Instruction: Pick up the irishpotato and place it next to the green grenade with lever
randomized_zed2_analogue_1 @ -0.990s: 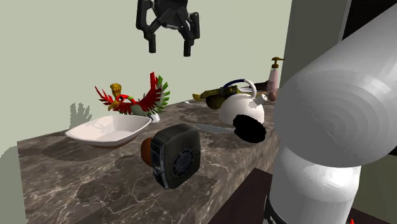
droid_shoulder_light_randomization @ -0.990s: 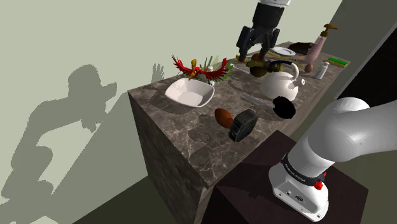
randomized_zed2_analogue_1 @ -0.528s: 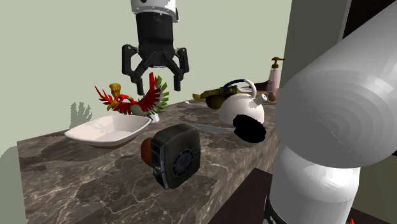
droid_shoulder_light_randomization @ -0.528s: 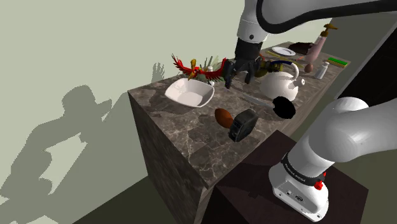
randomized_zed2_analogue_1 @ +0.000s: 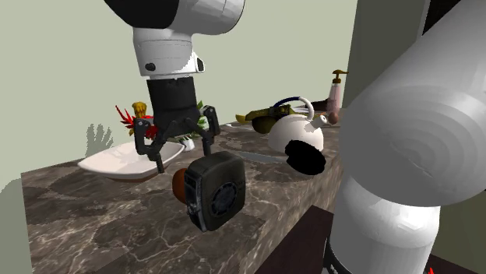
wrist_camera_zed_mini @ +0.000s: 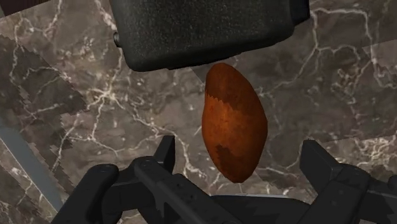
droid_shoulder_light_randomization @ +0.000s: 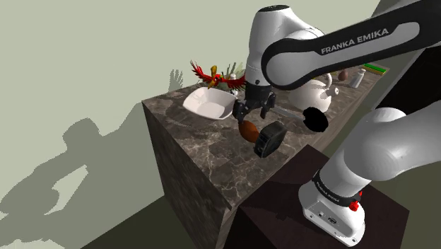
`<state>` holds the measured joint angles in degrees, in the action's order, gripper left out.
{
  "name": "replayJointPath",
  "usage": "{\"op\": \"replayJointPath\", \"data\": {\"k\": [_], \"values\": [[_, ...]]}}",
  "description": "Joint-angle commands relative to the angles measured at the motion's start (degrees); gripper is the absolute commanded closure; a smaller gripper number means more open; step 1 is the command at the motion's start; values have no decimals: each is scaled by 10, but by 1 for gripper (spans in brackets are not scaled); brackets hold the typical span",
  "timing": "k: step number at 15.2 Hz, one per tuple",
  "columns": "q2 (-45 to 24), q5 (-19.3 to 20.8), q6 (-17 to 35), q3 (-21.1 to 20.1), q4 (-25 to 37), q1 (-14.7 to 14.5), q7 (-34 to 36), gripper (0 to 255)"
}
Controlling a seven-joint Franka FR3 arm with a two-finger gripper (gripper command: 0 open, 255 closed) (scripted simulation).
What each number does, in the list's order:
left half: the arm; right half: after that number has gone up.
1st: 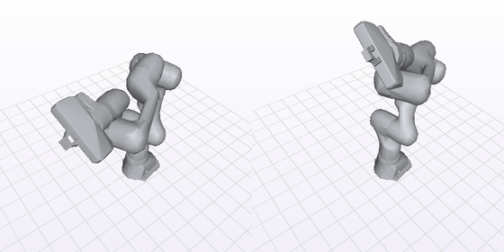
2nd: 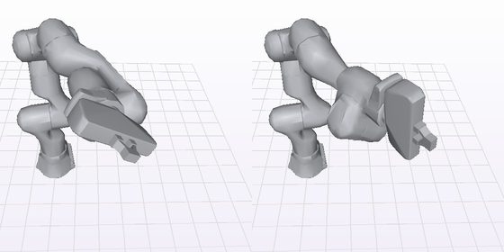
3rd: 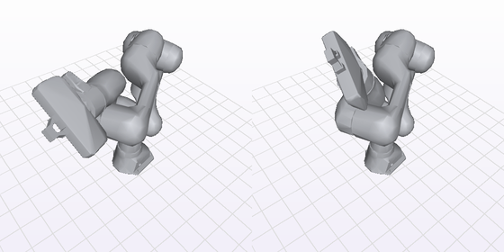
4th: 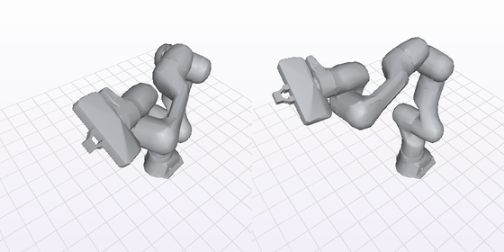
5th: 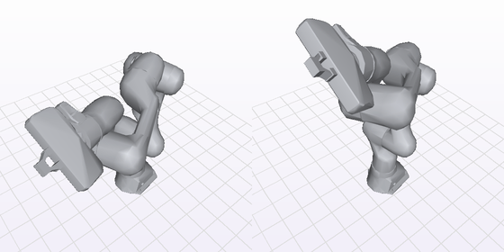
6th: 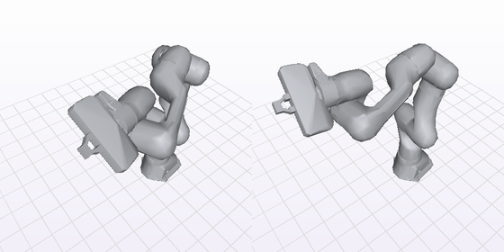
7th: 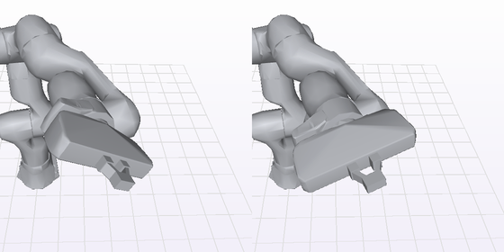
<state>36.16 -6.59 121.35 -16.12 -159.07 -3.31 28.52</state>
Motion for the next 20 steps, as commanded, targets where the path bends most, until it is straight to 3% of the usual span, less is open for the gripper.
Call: {"op": "replayJointPath", "data": {"k": [1, 8, 15, 16, 20], "values": [[-25, 2, 34, -10, -10, 3, 10, 0], [-63, 2, 102, -19, -40, 8, 13, 0], [-63, 2, 102, -19, -40, 8, 13, 0], [-63, 2, 102, -19, -40, 8, 13, 255], [-63, 2, 102, -19, -40, 8, 13, 255]]}}
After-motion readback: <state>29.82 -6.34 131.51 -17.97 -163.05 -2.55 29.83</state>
